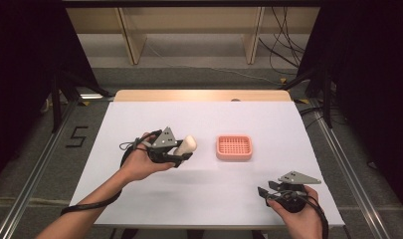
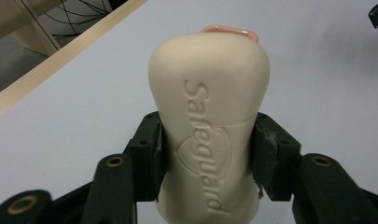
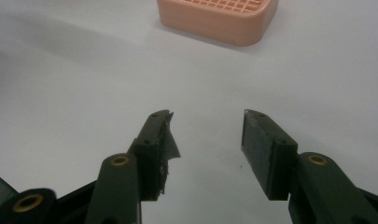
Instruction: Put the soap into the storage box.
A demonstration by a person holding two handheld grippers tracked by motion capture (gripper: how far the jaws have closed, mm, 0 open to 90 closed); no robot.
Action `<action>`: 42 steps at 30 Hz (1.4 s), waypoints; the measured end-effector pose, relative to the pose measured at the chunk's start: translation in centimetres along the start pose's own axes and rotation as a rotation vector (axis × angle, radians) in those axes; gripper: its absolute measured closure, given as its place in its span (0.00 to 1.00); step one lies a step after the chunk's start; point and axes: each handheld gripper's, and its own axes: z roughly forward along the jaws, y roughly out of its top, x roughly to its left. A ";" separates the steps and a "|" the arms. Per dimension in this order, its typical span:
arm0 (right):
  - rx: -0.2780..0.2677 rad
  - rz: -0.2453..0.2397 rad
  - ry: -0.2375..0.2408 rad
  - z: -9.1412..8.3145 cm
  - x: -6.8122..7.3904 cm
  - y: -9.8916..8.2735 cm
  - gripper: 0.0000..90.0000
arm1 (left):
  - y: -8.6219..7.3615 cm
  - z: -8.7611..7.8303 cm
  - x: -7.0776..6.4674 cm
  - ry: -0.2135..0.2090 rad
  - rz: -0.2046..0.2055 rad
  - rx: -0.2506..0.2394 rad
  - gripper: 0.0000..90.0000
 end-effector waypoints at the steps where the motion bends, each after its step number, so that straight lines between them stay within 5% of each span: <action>1: 0.000 0.000 0.000 0.0 0.0 0.0 0.59 | 0.0 0.0 0.0 0.000 0.000 0.000 0.55; 18: 0.002 0.022 0.012 0.0 0.1 -0.1 0.59 | 1.1 1.2 0.0 -0.013 0.017 -0.008 0.55; 23: -0.008 -0.018 -0.001 -0.1 -0.3 -0.1 0.59 | 1.3 1.4 0.0 -0.006 0.011 -0.008 0.55; 42: -0.023 -0.018 0.003 0.0 -0.4 -0.1 0.59 | 2.5 2.9 0.0 -0.013 0.040 -0.049 0.55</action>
